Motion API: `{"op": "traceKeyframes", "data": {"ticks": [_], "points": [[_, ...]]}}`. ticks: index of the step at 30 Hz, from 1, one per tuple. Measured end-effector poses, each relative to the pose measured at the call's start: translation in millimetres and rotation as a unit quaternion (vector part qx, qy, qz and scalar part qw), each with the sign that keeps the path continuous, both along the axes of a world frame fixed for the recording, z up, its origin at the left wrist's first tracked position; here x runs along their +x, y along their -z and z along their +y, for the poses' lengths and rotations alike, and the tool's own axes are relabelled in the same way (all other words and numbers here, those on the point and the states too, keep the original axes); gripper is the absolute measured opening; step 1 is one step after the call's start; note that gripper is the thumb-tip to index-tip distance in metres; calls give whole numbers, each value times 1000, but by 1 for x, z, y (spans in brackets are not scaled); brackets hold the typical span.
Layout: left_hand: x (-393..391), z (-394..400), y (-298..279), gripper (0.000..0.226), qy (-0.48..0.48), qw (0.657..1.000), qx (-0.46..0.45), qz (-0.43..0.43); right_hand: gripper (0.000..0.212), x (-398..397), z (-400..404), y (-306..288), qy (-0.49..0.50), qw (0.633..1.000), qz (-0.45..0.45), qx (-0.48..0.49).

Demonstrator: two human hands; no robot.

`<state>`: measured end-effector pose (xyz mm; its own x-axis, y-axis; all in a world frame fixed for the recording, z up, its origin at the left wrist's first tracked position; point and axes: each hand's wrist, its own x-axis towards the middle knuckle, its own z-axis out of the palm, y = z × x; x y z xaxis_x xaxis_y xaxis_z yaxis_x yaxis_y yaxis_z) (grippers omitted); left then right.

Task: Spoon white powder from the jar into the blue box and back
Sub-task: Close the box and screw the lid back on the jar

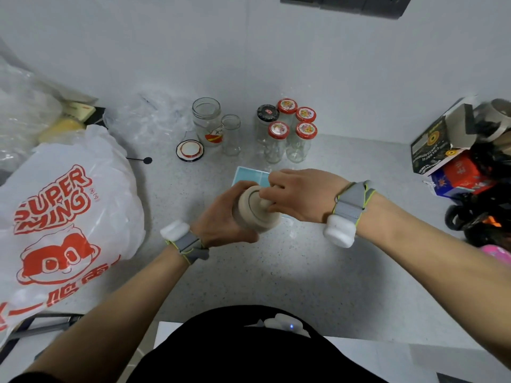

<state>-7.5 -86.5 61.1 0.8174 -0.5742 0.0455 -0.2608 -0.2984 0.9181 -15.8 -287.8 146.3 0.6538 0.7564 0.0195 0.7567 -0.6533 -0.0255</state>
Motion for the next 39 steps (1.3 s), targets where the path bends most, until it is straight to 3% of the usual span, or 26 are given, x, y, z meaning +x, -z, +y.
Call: {"op": "traceKeyframes", "data": {"ticks": [12,18,25,27,30,33,35,37,39], "points": [[7,7,-12,79,31,999,-3,-9,36,5,5,-10,-49,998,-29,9],[1,9,-1,86,-27,994,65,-80,48,-6,10,6,50,998,43,19],[-5,8,7,86,-86,988,80,-99,26,-8,25,17,225,962,134,76],[-4,9,7,87,-82,989,81,-93,27,-5,23,15,203,971,117,57],[0,7,6,86,-59,994,72,-57,47,2,17,9,86,994,60,-12],[-1,5,9,84,-49,997,53,-30,39,4,17,6,21,999,10,-22],[-2,5,13,84,-60,996,51,-32,31,2,24,12,54,998,16,-38],[-6,7,16,84,-77,994,56,-46,29,-4,28,18,134,986,88,-43],[-10,8,20,83,-92,992,67,-61,30,-7,31,26,178,976,130,2]]}}
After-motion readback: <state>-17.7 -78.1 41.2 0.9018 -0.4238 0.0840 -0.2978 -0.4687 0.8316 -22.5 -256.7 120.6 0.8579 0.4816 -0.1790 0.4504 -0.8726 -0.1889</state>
